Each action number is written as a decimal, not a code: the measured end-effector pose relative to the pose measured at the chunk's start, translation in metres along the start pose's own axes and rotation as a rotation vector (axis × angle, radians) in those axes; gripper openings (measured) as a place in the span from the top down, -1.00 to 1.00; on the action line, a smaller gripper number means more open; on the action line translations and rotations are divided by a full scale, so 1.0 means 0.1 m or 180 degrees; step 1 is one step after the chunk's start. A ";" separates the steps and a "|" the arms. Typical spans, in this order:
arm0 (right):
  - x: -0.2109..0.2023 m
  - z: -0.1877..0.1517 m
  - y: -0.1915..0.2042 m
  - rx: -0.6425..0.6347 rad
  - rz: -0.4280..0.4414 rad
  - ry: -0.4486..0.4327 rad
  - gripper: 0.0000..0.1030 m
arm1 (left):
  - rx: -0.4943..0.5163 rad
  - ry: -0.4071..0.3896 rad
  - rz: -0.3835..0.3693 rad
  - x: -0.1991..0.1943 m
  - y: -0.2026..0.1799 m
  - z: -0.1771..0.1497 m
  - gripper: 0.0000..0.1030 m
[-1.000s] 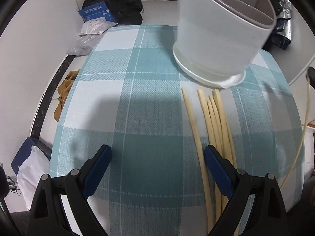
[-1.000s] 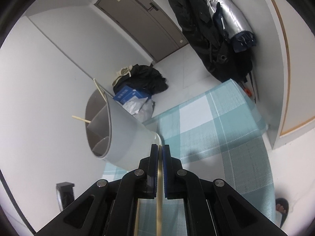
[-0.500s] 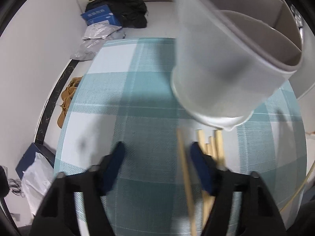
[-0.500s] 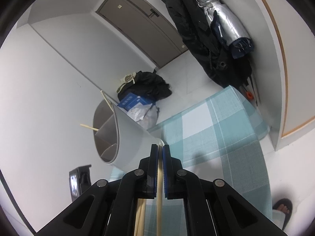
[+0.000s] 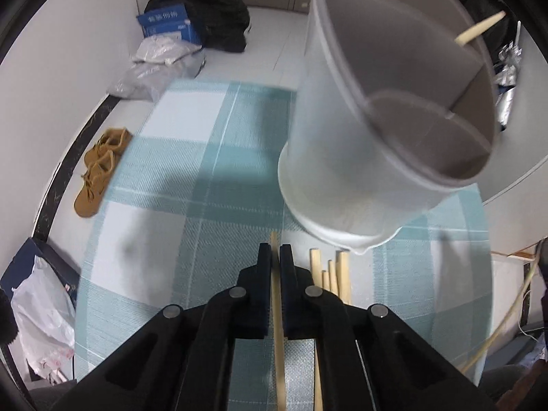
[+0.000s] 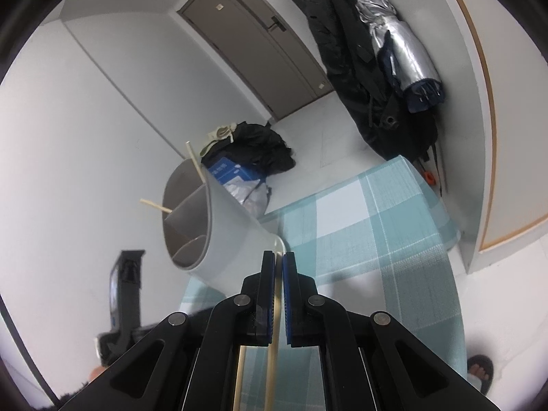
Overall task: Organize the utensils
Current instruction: 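Grasp one chopstick with the left gripper while the right gripper holds its chopstick raised, then carry both chopsticks above the white holder and open both grippers to drop them in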
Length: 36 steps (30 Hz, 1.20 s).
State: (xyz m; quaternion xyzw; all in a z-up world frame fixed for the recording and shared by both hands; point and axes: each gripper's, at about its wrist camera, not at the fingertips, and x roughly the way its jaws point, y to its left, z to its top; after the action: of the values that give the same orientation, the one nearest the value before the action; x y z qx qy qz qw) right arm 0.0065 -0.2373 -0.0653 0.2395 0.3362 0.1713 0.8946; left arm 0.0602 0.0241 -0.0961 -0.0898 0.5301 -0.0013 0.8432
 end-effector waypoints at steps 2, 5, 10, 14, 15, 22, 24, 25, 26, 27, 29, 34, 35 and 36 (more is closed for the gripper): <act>-0.03 -0.01 0.05 -0.0091 -0.0009 -0.0022 0.93 | -0.0027 -0.0124 -0.0055 -0.13 0.00 -0.03 0.99; -0.10 -0.04 0.18 -0.0302 -0.0019 -0.0074 0.93 | -0.0043 -0.0392 -0.0189 -0.35 -0.04 -0.06 0.99; -0.22 -0.11 0.41 -0.0549 0.0018 -0.0167 0.93 | 0.0114 -0.1021 -0.0516 -0.84 -0.11 -0.16 0.99; -0.27 -0.18 0.56 -0.0644 0.0033 -0.0203 0.93 | 0.0175 -0.1182 -0.0584 -0.96 -0.09 -0.22 0.99; -0.30 -0.20 0.62 -0.0704 0.0023 -0.0231 0.93 | 0.0187 -0.1204 -0.0604 -0.99 -0.09 -0.23 0.99; -0.47 -0.26 0.88 -0.0910 -0.0003 -0.0397 0.93 | 0.0286 -0.1278 -0.0699 -1.21 -0.12 -0.31 0.99; -0.48 -0.30 0.92 -0.0932 -0.0048 -0.0400 0.93 | 0.0278 -0.1262 -0.0758 -1.23 -0.11 -0.33 0.99; -0.47 -0.32 0.93 -0.0935 -0.0059 -0.0385 0.93 | 0.0274 -0.1250 -0.0779 -1.25 -0.11 -0.34 0.99; -0.48 -0.34 0.94 -0.0934 -0.0065 -0.0378 0.93 | 0.0275 -0.1238 -0.0787 -1.26 -0.10 -0.35 0.99; -0.48 -0.35 0.95 -0.0941 -0.0078 -0.0380 0.93 | 0.0278 -0.1234 -0.0787 -1.27 -0.09 -0.35 0.99; -0.51 -0.36 0.99 -0.0979 -0.0105 -0.0419 0.93 | 0.0294 -0.1243 -0.0815 -1.31 -0.07 -0.35 0.99; -0.59 -0.37 1.08 -0.1048 -0.0115 -0.0454 0.93 | 0.0376 -0.1100 -0.0959 -1.39 -0.09 -0.35 1.00; -0.59 -0.38 1.10 -0.1058 -0.0109 -0.0448 0.93 | 0.0380 -0.1101 -0.0959 -1.40 -0.09 -0.36 1.00; -0.59 -0.38 1.12 -0.1080 -0.0107 -0.0451 0.93 | 0.0409 -0.1103 -0.0957 -1.43 -0.10 -0.35 1.00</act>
State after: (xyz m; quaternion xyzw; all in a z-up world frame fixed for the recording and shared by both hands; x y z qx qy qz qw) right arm -0.0782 -0.1603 0.0016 0.0910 0.2426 0.1933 0.9463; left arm -0.0328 0.0226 0.0180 -0.1128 0.3570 -0.1452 0.9158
